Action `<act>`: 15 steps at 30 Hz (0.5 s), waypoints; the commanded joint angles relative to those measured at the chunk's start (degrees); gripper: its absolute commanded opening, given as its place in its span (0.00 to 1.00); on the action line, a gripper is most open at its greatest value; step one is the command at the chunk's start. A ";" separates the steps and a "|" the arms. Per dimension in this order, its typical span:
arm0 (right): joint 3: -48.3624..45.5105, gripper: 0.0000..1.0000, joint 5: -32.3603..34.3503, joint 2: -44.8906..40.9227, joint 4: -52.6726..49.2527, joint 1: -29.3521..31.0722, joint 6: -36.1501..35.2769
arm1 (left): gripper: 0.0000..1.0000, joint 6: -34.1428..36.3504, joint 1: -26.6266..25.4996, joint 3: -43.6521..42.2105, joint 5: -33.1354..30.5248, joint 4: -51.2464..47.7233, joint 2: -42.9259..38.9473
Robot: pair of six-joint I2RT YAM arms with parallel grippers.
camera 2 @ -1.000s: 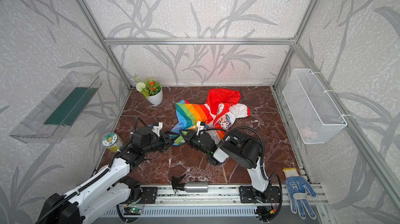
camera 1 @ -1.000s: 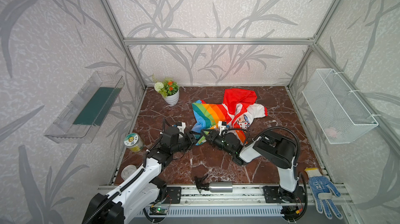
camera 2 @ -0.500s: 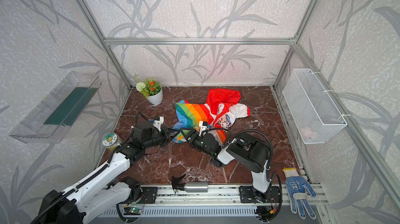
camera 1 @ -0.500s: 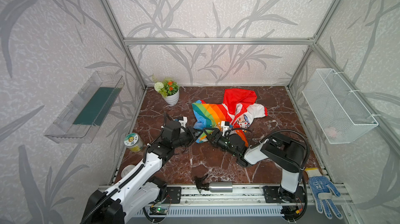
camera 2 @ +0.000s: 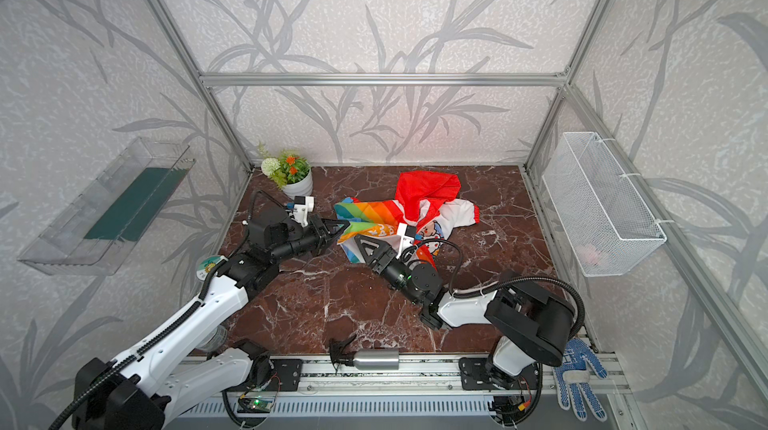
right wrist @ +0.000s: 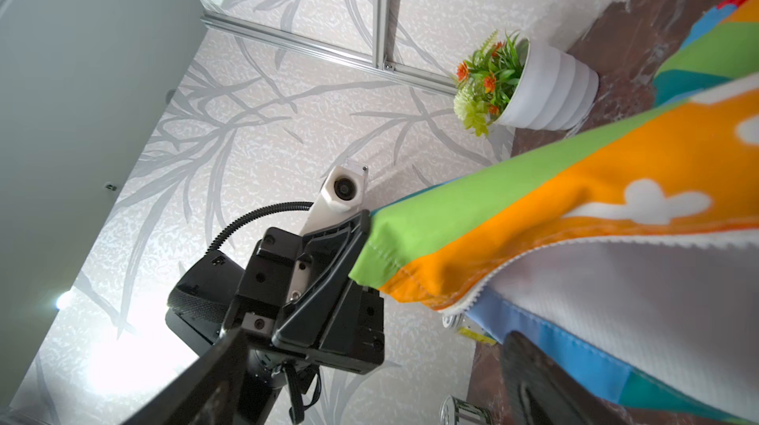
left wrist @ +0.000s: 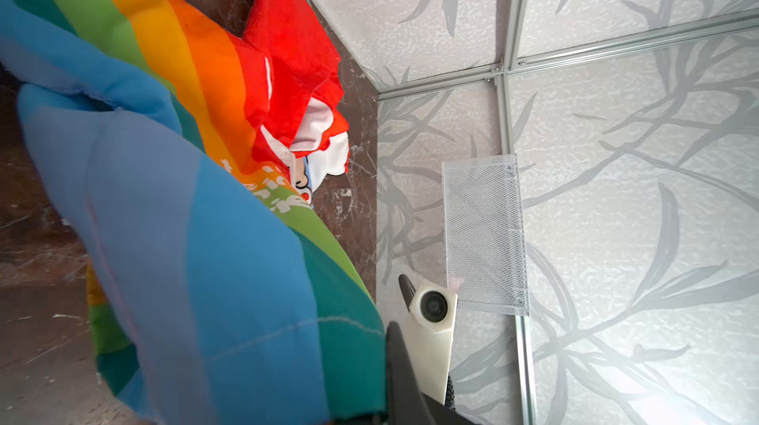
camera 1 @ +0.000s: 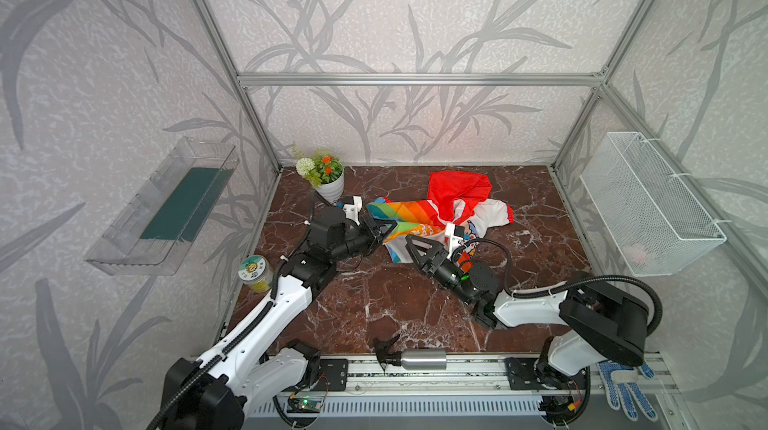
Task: Zip up the jacket
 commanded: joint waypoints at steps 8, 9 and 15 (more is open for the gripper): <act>2.11 0.98 4.40 -0.64 1.29 0.40 -1.80 | 0.00 -7.93 -0.14 4.80 2.93 7.66 1.52; 2.85 0.98 4.18 0.04 1.29 0.40 -1.53 | 0.00 -8.20 -0.26 5.18 2.95 7.84 1.64; 8.20 0.99 2.69 3.32 1.29 0.20 -1.73 | 0.00 -10.47 -0.34 6.22 3.12 9.89 2.50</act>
